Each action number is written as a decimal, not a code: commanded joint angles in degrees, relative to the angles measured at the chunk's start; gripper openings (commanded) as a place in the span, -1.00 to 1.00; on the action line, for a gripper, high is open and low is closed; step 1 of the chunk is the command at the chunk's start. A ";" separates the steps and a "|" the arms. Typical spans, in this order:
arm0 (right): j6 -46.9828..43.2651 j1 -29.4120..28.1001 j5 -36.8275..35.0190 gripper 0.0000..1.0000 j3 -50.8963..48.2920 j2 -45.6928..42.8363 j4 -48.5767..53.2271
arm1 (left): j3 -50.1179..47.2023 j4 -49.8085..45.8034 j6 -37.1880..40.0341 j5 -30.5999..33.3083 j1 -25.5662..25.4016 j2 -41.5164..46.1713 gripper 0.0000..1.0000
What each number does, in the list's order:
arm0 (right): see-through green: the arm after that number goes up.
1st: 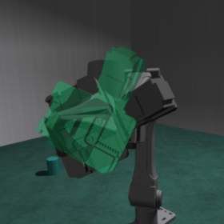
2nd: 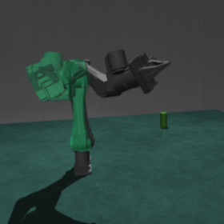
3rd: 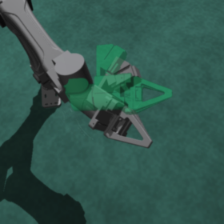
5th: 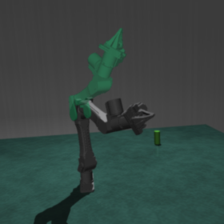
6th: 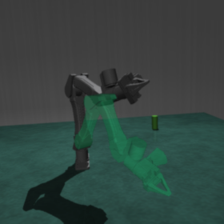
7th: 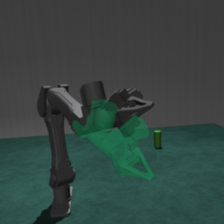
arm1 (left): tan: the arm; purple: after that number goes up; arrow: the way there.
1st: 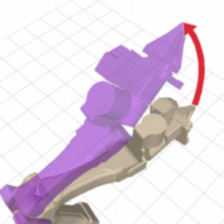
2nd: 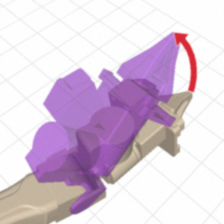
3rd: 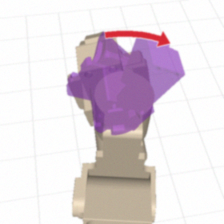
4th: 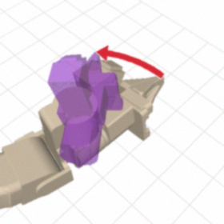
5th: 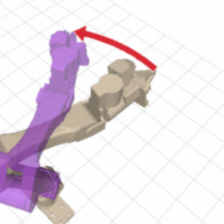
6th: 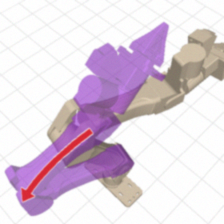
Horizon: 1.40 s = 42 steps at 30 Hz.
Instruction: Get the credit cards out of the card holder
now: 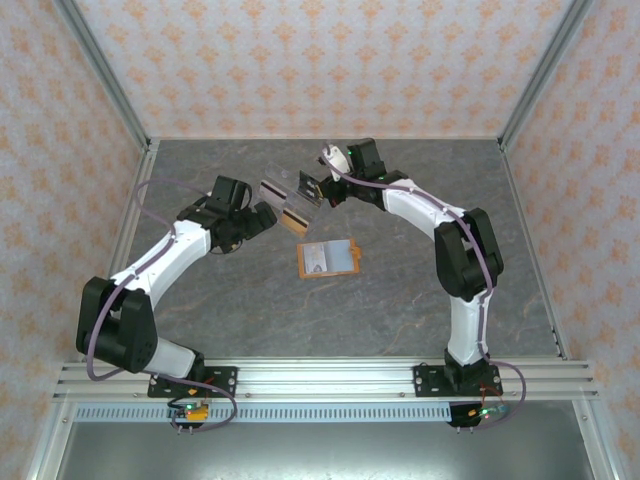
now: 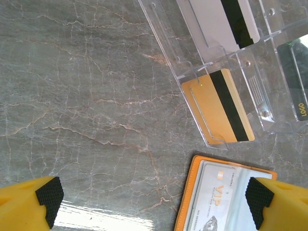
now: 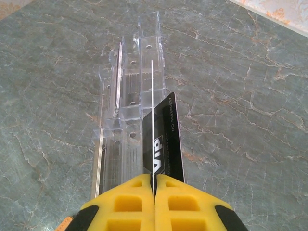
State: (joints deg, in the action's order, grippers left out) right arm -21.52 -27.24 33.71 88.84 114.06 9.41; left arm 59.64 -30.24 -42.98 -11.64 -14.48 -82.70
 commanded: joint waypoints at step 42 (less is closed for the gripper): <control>12.90 0.76 -1.90 -0.02 15.21 5.55 15.44 | 1.10 0.12 -0.10 -2.40 0.68 -0.28 1.00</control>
State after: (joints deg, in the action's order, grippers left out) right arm -10.66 -26.83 31.09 101.65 117.25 19.31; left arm 59.64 -30.22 -43.20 -13.58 -14.48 -82.94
